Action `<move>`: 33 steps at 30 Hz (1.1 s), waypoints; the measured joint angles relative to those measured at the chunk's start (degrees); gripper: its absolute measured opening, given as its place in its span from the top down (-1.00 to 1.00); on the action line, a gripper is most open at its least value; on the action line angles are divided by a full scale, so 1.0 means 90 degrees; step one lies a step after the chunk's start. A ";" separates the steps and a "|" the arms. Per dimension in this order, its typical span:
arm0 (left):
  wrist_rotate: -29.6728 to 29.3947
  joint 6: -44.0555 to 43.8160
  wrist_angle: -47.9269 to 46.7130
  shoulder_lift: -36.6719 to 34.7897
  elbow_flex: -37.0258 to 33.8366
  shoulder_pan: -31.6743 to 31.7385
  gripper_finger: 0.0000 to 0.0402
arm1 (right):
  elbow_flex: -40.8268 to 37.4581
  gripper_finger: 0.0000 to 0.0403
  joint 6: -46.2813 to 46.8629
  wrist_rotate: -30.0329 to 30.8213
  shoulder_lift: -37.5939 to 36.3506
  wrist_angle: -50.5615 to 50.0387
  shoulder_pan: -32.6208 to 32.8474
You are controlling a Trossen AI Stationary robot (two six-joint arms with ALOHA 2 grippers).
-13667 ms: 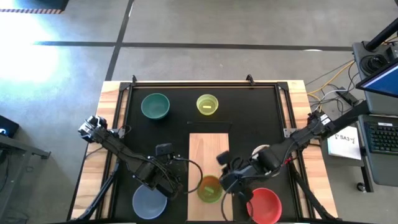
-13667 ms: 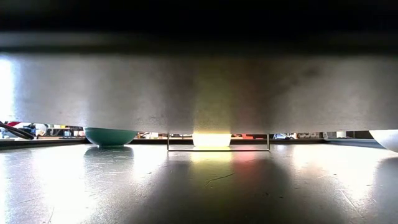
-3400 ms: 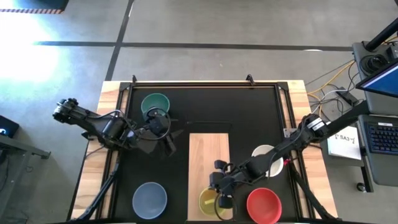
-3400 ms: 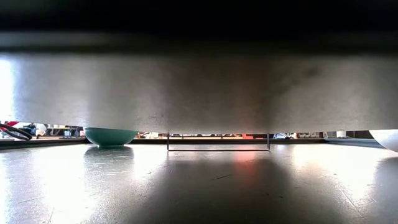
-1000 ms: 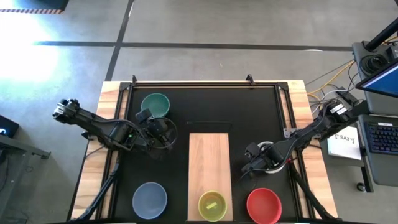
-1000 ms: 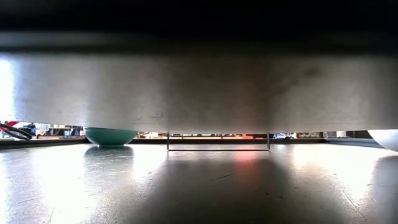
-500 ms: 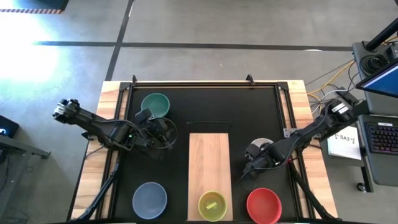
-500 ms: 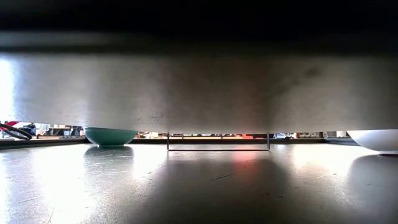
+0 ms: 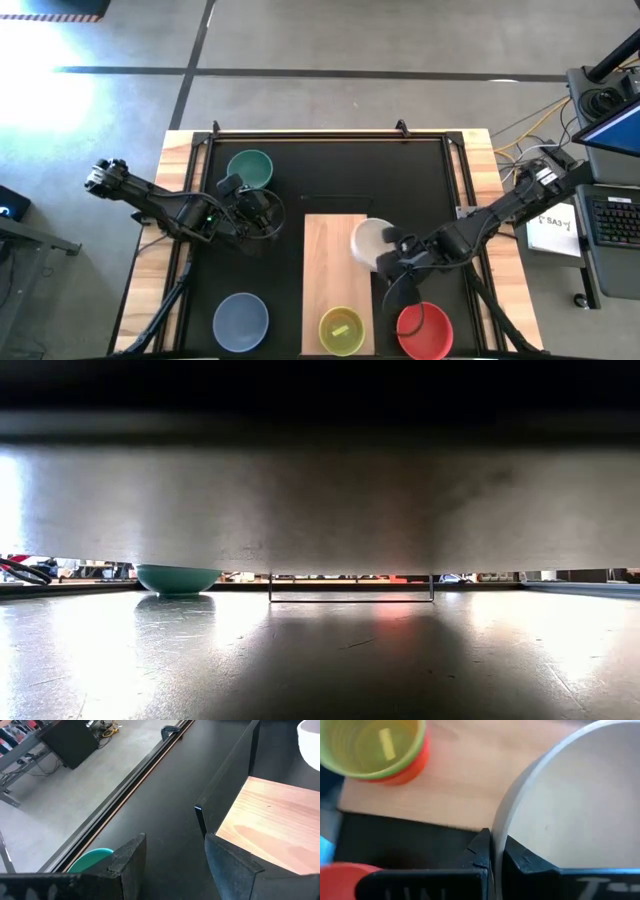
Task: Place and stack bowls onto a shelf
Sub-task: Put the large white bowl on the shelf
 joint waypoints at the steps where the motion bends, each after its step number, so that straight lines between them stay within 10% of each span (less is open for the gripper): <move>1: 0.0000 0.0000 0.0000 0.0000 0.0000 0.0000 0.08 | 0.0119 0.96 -0.0599 0.0056 0.0102 0.0035 0.0000; 10: 0.0000 0.0064 0.0000 -0.0007 0.0000 0.0000 0.08 | 0.0856 0.96 -0.3925 0.0149 0.1255 0.0189 -0.0040; 33: 0.0001 0.0070 0.0002 -0.0012 0.0000 0.0000 0.08 | 0.0891 0.96 -0.3849 -0.0565 0.1992 0.0282 -0.0882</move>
